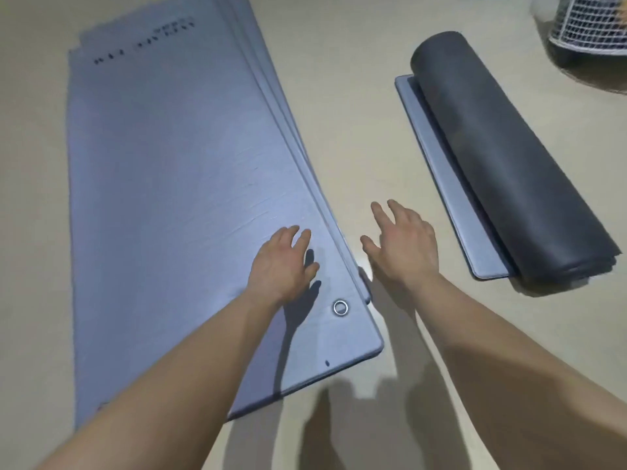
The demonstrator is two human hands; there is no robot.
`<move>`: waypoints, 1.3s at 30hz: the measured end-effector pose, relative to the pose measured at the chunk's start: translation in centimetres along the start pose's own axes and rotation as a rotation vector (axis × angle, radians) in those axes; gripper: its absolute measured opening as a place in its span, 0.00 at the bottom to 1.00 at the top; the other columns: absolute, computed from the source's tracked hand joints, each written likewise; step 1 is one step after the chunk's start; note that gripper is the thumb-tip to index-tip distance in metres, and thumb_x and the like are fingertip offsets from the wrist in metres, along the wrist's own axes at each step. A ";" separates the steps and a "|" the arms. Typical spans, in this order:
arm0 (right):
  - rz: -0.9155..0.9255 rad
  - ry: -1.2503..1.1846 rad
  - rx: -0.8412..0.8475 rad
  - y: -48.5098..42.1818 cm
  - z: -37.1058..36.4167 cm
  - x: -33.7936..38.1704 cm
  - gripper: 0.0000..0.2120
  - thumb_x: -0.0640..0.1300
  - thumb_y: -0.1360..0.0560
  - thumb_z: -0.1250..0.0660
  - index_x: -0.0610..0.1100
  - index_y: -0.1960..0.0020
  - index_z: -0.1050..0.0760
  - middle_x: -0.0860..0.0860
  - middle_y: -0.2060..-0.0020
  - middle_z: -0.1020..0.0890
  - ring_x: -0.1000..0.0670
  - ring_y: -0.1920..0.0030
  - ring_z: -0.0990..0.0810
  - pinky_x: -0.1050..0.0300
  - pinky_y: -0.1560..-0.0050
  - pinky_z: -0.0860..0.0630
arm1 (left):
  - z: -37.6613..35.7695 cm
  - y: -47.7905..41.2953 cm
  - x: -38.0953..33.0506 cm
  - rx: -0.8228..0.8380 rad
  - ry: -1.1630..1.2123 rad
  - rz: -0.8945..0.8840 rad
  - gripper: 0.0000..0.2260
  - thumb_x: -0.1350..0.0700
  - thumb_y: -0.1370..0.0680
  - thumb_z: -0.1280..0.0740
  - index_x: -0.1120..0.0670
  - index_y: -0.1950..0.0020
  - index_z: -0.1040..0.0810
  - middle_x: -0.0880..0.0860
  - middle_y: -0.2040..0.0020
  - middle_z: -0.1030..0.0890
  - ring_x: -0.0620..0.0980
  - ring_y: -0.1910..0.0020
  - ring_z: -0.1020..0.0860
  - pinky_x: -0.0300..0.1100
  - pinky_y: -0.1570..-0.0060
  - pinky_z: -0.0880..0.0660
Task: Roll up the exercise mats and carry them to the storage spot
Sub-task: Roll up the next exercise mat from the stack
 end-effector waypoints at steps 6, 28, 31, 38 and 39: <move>0.301 0.088 0.199 8.8 -3.1 10.9 0.27 0.58 0.16 0.49 0.51 0.18 0.44 0.49 0.23 0.35 0.39 0.37 0.26 0.46 0.40 0.29 | -1.8 13.6 11.3 0.041 0.062 0.222 0.30 0.40 0.20 0.37 0.48 0.20 0.39 0.53 0.18 0.42 0.54 0.20 0.45 0.51 0.28 0.36; 0.603 0.154 0.233 18.6 -8.7 20.7 0.06 0.44 0.16 0.40 0.45 0.47 0.25 0.45 0.49 0.17 0.38 0.49 0.20 0.51 0.60 0.37 | -12.2 27.9 18.8 -0.132 0.153 0.377 0.19 0.62 0.19 0.36 0.48 0.30 0.28 0.50 0.36 0.20 0.56 0.39 0.22 0.47 0.54 0.30; 0.453 0.097 0.195 20.1 -4.5 20.5 0.09 0.46 0.16 0.42 0.46 0.48 0.24 0.43 0.48 0.15 0.36 0.48 0.20 0.49 0.57 0.32 | -8.5 29.5 17.2 -0.105 0.169 0.390 0.14 0.57 0.15 0.42 0.48 0.32 0.25 0.52 0.39 0.18 0.58 0.42 0.21 0.46 0.54 0.32; 0.418 0.164 0.200 22.3 -0.6 19.5 0.09 0.51 0.14 0.48 0.49 0.45 0.32 0.42 0.48 0.16 0.37 0.48 0.19 0.47 0.50 0.33 | -4.7 32.8 15.8 -0.131 0.212 0.390 0.10 0.50 0.13 0.43 0.51 0.37 0.26 0.56 0.43 0.18 0.58 0.47 0.21 0.46 0.56 0.34; 0.399 0.164 0.180 21.8 -0.8 19.4 0.08 0.51 0.14 0.48 0.50 0.46 0.33 0.43 0.50 0.15 0.38 0.50 0.19 0.46 0.49 0.34 | -4.5 32.5 15.9 -0.165 0.228 0.399 0.11 0.48 0.13 0.43 0.51 0.38 0.26 0.56 0.45 0.18 0.58 0.48 0.21 0.46 0.57 0.34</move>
Point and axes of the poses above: each hand's wrist, its own y-axis away from the middle knuckle, its own z-axis out of the back of the hand, x = y × z, the point moved 5 cm from there along -y, towards the middle knuckle
